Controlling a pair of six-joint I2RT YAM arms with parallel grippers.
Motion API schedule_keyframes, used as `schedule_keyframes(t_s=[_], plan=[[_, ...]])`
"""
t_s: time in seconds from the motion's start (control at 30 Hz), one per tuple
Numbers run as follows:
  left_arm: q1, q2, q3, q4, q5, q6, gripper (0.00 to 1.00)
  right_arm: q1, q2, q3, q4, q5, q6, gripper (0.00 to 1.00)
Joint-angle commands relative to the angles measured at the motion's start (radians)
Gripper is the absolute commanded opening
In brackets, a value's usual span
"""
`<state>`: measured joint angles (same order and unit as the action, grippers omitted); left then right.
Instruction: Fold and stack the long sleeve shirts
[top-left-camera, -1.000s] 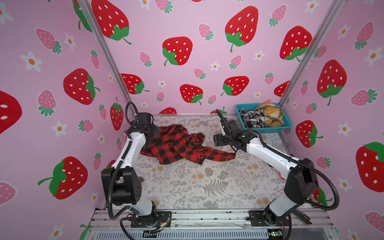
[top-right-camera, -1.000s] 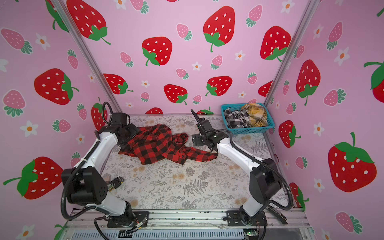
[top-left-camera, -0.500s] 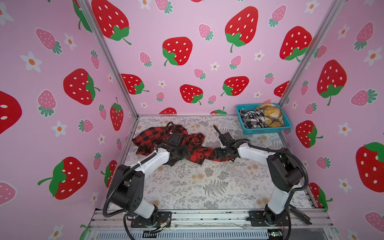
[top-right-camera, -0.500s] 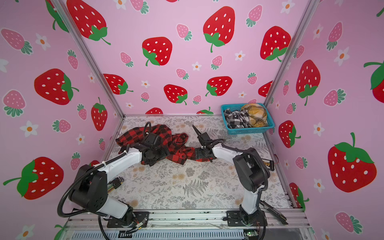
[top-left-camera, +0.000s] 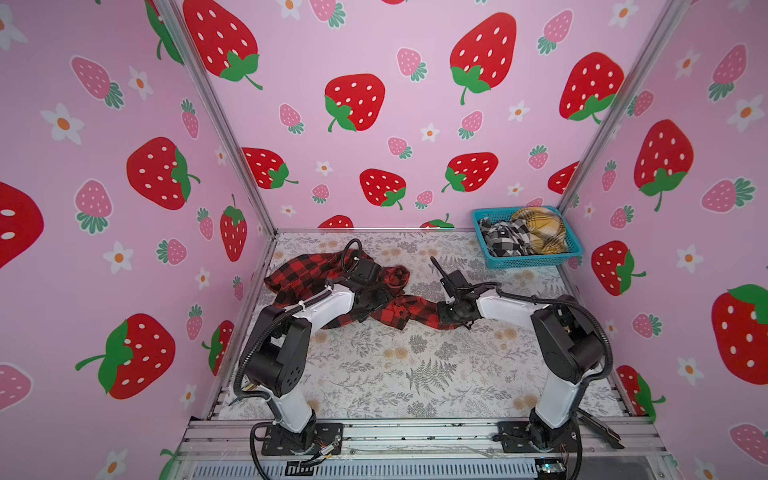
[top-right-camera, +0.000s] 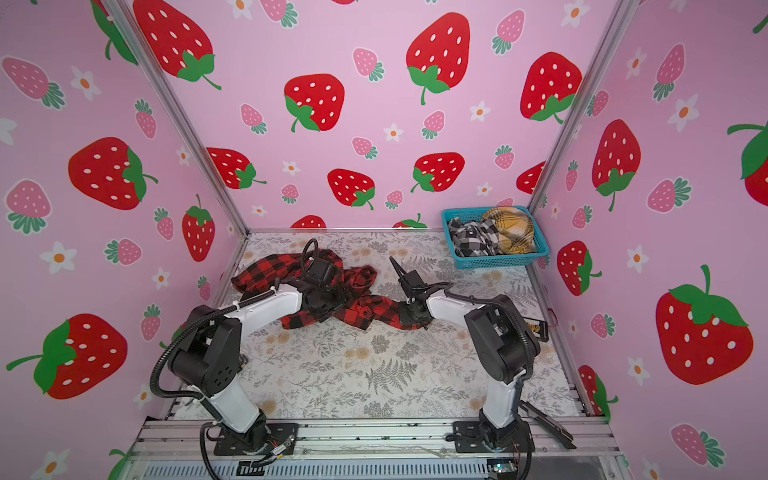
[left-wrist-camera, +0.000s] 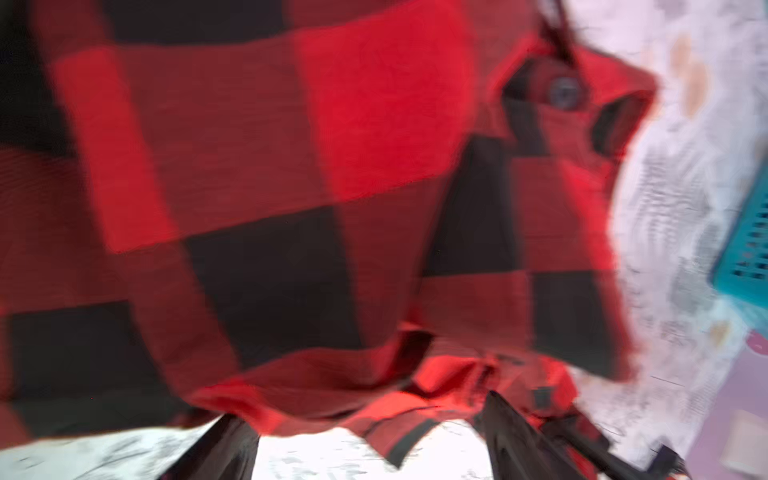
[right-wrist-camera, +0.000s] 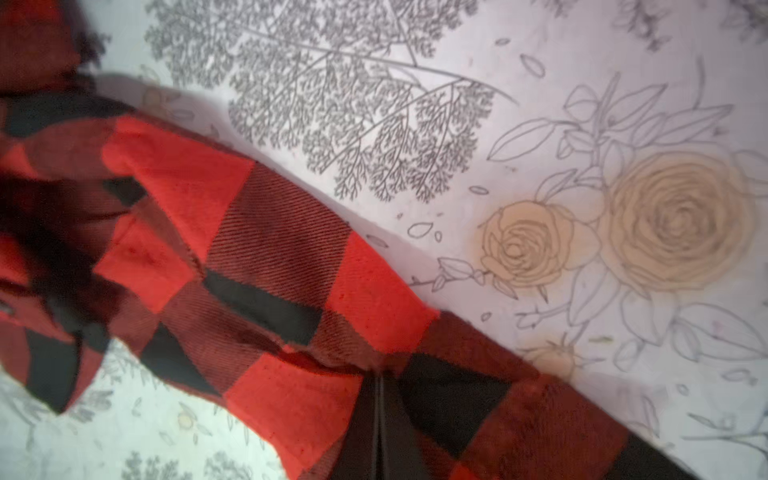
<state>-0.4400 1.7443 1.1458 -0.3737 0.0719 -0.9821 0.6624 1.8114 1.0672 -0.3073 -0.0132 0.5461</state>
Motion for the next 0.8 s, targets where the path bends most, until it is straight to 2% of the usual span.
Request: schedule_keyframes(t_s=[0.0,0.1,0.23,0.3,0.37,0.47,0.53,0.67,0.7,0.73,0.77], plan=[[-0.012,0.06,0.034,0.002,0.003,-0.03,0.74,-0.004,-0.062,-0.057,-0.029,-0.03,0.032,0.0],[-0.003,0.088,0.034,0.019,0.049,-0.056,0.34,-0.006,-0.101,-0.089,-0.034,-0.02,0.039,0.0],[-0.019,0.021,0.066,0.01,0.089,-0.085,0.0,-0.01,-0.179,-0.13,-0.052,-0.008,0.037,0.0],[-0.025,-0.032,0.12,-0.02,0.072,-0.069,0.0,-0.016,-0.227,-0.15,-0.078,0.011,0.031,0.0],[-0.02,-0.061,0.234,-0.087,0.004,-0.026,0.0,-0.028,-0.297,-0.181,-0.103,0.027,0.029,0.0],[0.035,-0.015,0.459,-0.16,-0.051,0.053,0.0,-0.064,-0.432,-0.232,-0.139,0.051,0.03,0.0],[0.099,0.092,0.665,-0.201,-0.033,0.067,0.0,-0.096,-0.523,-0.252,-0.159,0.06,0.032,0.0],[0.194,0.405,1.16,-0.306,0.005,0.089,0.0,-0.182,-0.623,-0.241,-0.24,0.116,0.023,0.0],[0.211,0.474,1.26,-0.318,0.02,0.089,0.13,-0.202,-0.636,-0.236,-0.259,0.135,0.02,0.0],[0.23,0.549,1.351,-0.312,0.056,0.087,0.37,-0.223,-0.651,-0.232,-0.273,0.147,0.016,0.0],[0.247,0.61,1.434,-0.31,0.119,0.078,0.51,-0.25,-0.67,-0.234,-0.279,0.154,0.017,0.0]])
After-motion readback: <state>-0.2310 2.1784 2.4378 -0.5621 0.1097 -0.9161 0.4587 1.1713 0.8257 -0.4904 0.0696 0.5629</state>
